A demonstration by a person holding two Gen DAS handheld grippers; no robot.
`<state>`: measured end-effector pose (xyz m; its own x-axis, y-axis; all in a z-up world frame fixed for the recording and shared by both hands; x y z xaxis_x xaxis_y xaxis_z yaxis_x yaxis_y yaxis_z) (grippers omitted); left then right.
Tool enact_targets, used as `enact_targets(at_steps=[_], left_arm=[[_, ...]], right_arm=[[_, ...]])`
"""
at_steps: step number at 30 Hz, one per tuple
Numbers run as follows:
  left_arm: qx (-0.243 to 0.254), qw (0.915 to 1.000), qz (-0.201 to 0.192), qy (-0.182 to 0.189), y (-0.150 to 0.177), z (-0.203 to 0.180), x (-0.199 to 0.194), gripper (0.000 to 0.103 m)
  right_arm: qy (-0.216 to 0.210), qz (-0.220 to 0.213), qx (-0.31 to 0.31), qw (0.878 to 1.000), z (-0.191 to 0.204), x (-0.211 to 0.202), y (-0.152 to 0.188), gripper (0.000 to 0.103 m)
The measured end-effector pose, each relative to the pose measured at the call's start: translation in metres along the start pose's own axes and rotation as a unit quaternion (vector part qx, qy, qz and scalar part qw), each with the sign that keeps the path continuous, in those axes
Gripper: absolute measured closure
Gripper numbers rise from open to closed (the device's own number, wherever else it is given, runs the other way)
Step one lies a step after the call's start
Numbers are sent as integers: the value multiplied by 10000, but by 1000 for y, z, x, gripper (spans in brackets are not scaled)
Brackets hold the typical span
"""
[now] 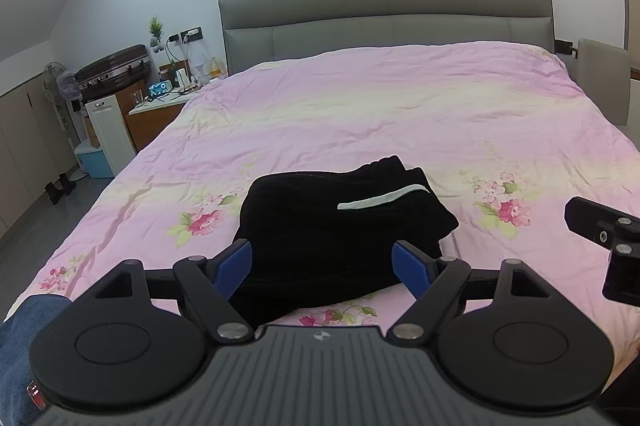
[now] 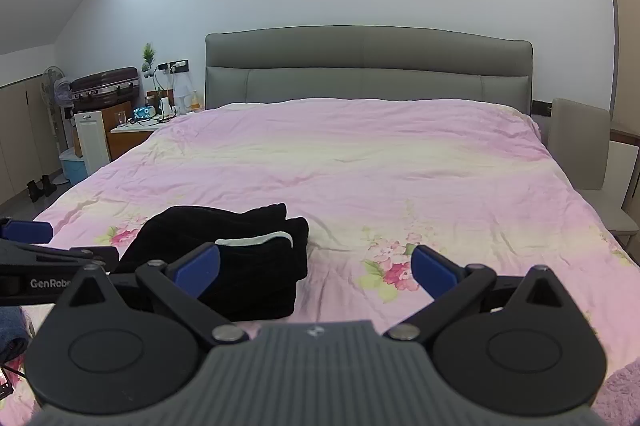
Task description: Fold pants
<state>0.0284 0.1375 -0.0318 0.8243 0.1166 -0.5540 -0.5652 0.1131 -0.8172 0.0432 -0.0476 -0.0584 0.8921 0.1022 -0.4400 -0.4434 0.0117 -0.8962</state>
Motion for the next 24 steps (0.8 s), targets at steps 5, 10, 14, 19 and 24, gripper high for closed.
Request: enact_targets(at_steps=[5,10,14,19,24], left_arm=[[5,10000,-11,14,0,0,0,10],[1,10000,0,19,0,0,0,10],[8,10000,-10,16,0,0,0,10],[-40,9999,-16,98,1,-2,-3,10],[-33,9999,-24,122,2,-5,-6,10]], right_arm=[[12,10,5,10000,0,-1,0,5],[14,12,10,10000,-1,-2,0,5],[13,6,12,10000,-1,-2,0,5],[17,-9,14,10000,-2,-3,0,5],[15,-10,14,10000,-2,-4,0,5]])
Point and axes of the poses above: each gripper's, at about its wrist camera, not at the fingertips, and x roughly the way its jaws point, z to its left, y to its underside, the point moved 8 cm from there along x, roughly the way its jaws point, and after that the axes turned 1 degree about x, right-handed, at the moved point
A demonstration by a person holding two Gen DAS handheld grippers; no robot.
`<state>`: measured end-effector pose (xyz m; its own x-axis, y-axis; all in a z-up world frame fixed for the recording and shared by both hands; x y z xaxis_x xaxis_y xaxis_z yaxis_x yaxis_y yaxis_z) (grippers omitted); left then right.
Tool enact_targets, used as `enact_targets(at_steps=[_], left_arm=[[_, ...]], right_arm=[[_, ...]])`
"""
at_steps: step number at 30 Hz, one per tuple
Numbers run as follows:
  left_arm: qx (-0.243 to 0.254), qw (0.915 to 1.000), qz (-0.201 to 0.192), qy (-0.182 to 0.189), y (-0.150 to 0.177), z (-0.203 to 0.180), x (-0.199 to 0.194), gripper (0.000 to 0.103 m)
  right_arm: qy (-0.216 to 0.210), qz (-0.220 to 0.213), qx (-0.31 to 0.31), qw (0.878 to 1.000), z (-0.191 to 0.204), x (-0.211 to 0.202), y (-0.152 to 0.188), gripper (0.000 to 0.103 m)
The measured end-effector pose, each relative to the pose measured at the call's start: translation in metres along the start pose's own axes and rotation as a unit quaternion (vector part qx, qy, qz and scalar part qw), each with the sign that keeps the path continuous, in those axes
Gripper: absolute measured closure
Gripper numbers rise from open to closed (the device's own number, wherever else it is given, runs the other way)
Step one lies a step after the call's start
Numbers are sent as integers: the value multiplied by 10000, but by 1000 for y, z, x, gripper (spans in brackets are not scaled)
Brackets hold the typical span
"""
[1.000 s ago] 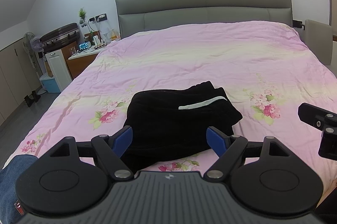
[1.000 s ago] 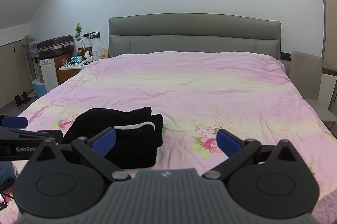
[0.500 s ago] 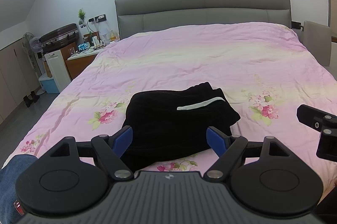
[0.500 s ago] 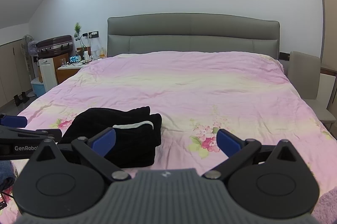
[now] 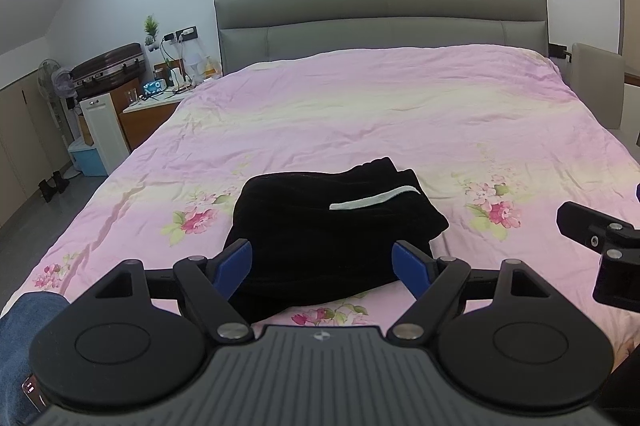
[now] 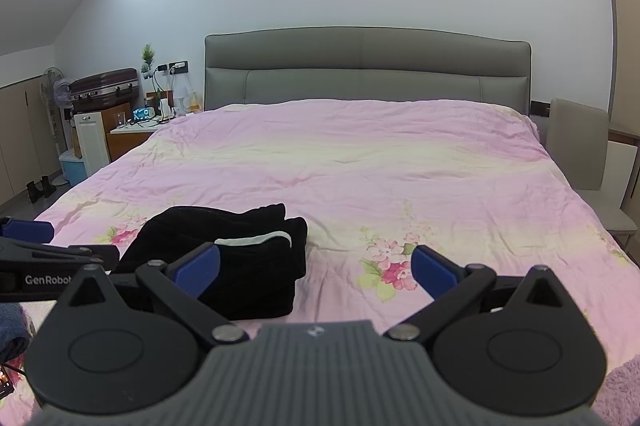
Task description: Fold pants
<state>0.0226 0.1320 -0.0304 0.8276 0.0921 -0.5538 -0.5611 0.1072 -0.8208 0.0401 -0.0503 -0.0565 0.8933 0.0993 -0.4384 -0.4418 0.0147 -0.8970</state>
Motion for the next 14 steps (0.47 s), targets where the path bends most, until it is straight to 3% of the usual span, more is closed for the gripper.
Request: enact_targets(at_steps=[14], left_arm=[[23,10000,-51,2,-2,0,-4,10]], right_arm=[[-5,33,32,10000,-2,-1,0,5]])
Point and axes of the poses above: each gripper's, at about its wrist camera, not at the fingertips, and x roughly the way its jaws point, z to its left, y to its underside, the point moved 8 cm from there along x, roughly the way its jaws point, and after that the axes turned 1 degree about x, right-handed, at the moved point
